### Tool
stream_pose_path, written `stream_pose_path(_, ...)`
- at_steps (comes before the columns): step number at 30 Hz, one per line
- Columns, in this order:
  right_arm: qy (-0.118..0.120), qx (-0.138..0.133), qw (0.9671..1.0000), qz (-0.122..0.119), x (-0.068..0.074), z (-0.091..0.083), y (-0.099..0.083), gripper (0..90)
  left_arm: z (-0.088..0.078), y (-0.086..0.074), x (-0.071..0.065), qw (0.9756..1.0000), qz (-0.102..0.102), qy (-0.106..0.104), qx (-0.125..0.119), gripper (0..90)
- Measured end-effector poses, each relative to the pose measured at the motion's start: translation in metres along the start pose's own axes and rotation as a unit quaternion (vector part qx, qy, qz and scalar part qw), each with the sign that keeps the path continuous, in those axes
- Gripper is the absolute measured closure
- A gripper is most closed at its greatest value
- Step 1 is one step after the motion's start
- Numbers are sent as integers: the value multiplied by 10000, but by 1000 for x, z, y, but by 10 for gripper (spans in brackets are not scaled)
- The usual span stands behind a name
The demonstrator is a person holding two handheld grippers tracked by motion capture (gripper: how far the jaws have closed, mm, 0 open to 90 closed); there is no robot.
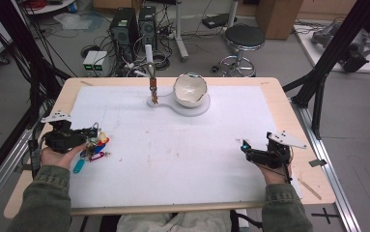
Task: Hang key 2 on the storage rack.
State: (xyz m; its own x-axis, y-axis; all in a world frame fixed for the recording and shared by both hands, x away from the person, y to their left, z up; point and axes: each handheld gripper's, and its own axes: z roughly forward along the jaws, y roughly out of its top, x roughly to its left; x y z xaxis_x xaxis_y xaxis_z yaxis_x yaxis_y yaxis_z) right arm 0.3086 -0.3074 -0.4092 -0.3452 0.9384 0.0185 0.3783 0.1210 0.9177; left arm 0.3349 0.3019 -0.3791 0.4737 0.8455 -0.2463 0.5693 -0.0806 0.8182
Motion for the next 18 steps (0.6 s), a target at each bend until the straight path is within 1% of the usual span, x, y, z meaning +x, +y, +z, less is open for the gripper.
stream_pose_path(2, 26, -33, 10000, 13, 0, -1, 0, 15, -1, 2, -2, 10000, 41, 3, 21, 798)
stream_pose_path(5, 36, -63, 10000, 31, -1, -2, 0, 15, -4, 5, -5, 10000, 43, -21, 12, 797)
stream_pose_path(7, 75, -89, 9999, 14, -2, -1, 0, 15, -7, 8, -6, 9999, 68, -86, -19, 797)
stream_pose_path(11, 153, -91, 9998, 118, -2, 0, 0, 15, -8, 12, -9, 9997, 142, -196, -34, 798)
stream_pose_path(12, 147, -109, 9998, 99, -3, -1, 0, 15, -8, 13, -10, 9996, 144, -232, -43, 798)
stream_pose_path(16, 142, -176, 9997, 131, -3, -3, 0, 15, -11, 19, -14, 9996, 200, -207, -71, 797)
stream_pose_path(18, 132, -201, 9996, 147, -4, -3, 0, 15, -13, 25, -16, 9994, 214, -244, -131, 798)
